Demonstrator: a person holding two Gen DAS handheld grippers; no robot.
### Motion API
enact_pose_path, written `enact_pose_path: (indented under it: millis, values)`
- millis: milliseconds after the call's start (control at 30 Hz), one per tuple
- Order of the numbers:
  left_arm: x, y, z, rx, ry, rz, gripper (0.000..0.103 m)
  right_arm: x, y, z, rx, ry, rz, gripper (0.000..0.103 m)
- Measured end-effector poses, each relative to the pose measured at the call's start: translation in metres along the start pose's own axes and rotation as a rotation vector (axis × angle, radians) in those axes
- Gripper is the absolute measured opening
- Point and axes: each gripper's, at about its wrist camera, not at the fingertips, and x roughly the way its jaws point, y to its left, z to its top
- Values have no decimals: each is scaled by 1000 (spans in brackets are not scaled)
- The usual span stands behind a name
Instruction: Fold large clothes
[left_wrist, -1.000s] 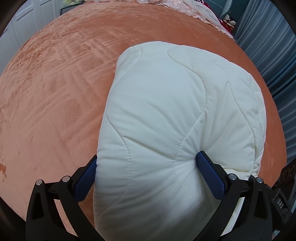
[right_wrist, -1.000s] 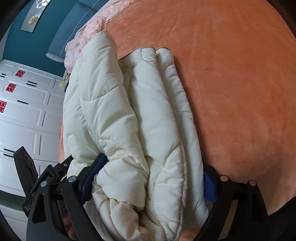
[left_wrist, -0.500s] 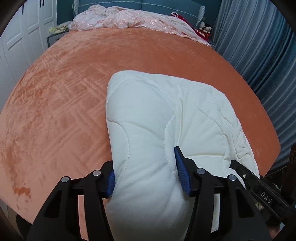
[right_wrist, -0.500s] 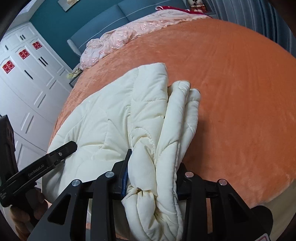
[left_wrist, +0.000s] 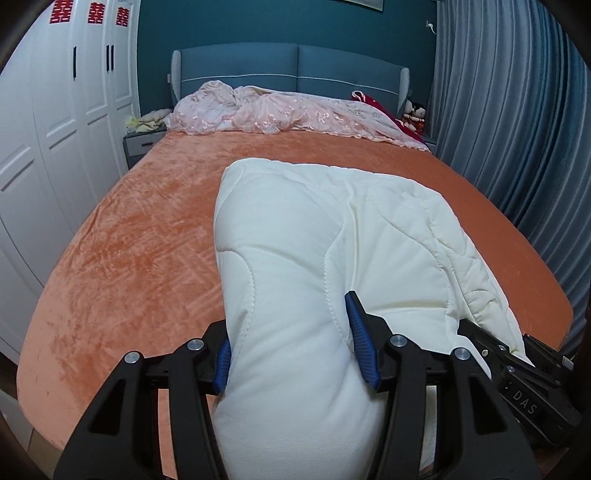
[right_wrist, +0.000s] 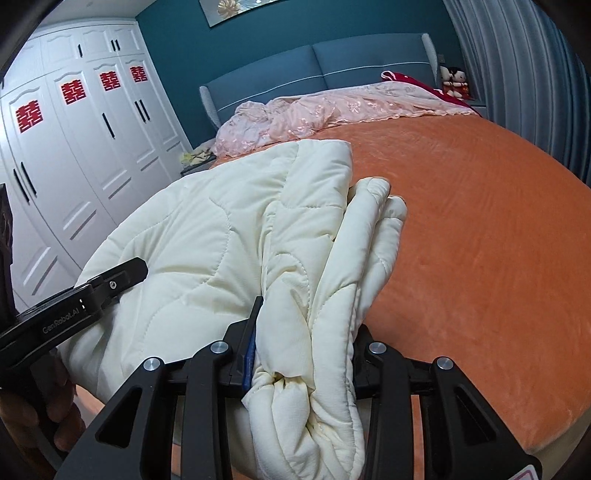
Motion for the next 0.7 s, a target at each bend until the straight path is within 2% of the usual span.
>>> enact_pose_path:
  millis: [167,300,400,500,600,700]
  values:
    - [12,34,0,0,-27,25,51,31,24,-3,-24,10,12,34]
    - [36,59,-15,-13,-11,23,51,60,35,-16,-35,46,1,34]
    - [57,75,-34,-29,7,-10,51,78,38,-33,-43,81,-23,34]
    - [85,85,-58,-38,66,-29,51,95,33,-56,-26,143,-42,34]
    - [100,90,-85,-26,83,-14,56,109,34,-77,-39,181,-56,36]
    - [104,93,-106,-24,68,16,61,113,32,-85,-29,202,-44,43]
